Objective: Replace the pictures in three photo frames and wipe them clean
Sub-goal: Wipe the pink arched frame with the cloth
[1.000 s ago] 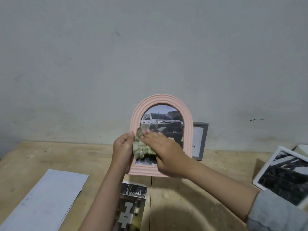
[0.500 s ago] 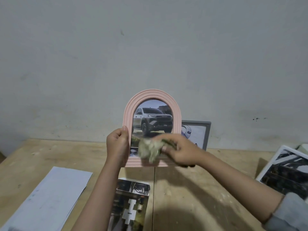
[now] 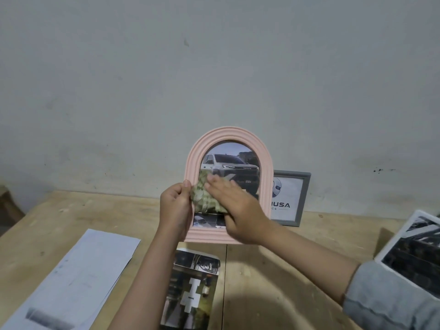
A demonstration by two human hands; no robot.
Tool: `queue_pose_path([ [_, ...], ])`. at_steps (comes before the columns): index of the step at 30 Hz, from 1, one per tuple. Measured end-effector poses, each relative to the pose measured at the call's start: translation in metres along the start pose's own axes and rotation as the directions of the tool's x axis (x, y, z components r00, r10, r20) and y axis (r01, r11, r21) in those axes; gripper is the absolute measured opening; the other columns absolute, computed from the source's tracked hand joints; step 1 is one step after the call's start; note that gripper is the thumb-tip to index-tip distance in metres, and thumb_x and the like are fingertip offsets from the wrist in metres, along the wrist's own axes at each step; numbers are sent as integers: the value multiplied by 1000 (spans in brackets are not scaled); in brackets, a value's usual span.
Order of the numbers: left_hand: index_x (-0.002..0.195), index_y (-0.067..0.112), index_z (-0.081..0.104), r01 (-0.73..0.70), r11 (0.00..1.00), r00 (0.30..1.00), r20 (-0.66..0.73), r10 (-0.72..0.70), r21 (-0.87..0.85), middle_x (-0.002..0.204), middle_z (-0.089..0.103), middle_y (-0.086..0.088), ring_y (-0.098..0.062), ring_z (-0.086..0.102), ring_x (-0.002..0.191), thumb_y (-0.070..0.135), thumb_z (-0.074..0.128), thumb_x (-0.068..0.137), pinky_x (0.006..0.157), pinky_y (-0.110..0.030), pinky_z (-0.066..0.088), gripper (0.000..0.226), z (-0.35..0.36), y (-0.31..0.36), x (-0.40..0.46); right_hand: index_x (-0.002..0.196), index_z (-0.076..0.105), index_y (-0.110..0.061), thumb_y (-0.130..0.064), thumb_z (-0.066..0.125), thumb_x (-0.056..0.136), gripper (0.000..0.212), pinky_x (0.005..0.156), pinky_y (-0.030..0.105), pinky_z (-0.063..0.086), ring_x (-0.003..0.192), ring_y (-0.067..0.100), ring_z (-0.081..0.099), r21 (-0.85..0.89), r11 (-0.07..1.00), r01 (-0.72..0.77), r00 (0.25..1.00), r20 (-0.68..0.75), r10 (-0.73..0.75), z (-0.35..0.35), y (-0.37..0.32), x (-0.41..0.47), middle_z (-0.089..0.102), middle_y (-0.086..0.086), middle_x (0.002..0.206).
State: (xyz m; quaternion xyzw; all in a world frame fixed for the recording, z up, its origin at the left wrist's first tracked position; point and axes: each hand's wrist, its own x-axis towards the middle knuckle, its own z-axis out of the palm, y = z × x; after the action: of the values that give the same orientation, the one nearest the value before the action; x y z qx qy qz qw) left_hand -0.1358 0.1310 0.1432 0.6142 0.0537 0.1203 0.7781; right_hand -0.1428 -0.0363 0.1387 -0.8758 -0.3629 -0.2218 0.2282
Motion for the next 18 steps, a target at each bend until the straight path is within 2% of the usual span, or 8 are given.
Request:
queue_pose_path([
  [3,59,1,37,-23,992,999,-34,27,126,56,28,-7,-18,25,52,29,52,95,52,-31,23,48,-5,2,-1,140,43,-9,8,44,59,82,117,37,24,142,17,28,52,995,83,992,94,-88,15,-7,-20,36,7,149],
  [5,57,9,36,-54,968,996,-59,70,246,52,23,-5,-15,21,48,26,49,97,49,-29,17,45,-6,3,-1,139,45,-11,6,39,60,81,117,34,24,141,12,28,135,989,63,985,150,-83,18,-10,-30,39,4,148],
  [8,54,15,31,-26,966,993,-101,54,259,53,21,-5,-16,20,50,27,49,96,51,-31,16,48,-7,-1,2,134,52,-14,12,45,62,77,114,31,30,135,6,37,303,951,-64,976,216,-3,18,-14,-35,50,-2,141],
  [11,51,21,28,3,969,993,-111,26,246,53,20,-3,-16,19,51,30,50,95,53,-34,17,50,-10,-7,4,129,57,-17,10,51,79,57,106,31,42,126,4,48,488,829,-271,935,339,106,14,-17,-31,58,-6,131],
  [13,52,21,28,12,971,993,-120,17,238,53,20,-3,-16,19,51,30,50,96,53,-33,17,50,-13,-11,3,125,60,-20,0,51,89,42,103,27,43,118,2,52,508,759,-408,878,445,175,4,-14,-25,62,-8,125],
  [14,53,20,28,15,971,991,-134,17,238,53,20,-3,-15,19,50,29,49,97,53,-31,17,50,-16,-12,3,124,60,-20,-3,52,91,38,100,24,43,114,1,54,483,760,-435,856,485,180,1,-11,-19,63,-8,121],
  [17,56,14,32,25,969,990,-144,11,245,53,23,-4,-15,22,48,29,48,98,50,-29,19,47,-30,-16,12,121,62,-19,-9,54,90,33,94,23,45,106,6,58,446,770,-457,815,556,162,-7,-2,0,65,-7,112],
  [18,58,10,35,31,968,992,-129,1,249,54,25,-6,-16,24,48,30,48,97,49,-29,21,46,-33,-16,14,121,62,-18,-8,54,90,34,95,25,45,107,8,58,456,767,-451,830,530,173,-10,-3,5,65,-7,113],
])
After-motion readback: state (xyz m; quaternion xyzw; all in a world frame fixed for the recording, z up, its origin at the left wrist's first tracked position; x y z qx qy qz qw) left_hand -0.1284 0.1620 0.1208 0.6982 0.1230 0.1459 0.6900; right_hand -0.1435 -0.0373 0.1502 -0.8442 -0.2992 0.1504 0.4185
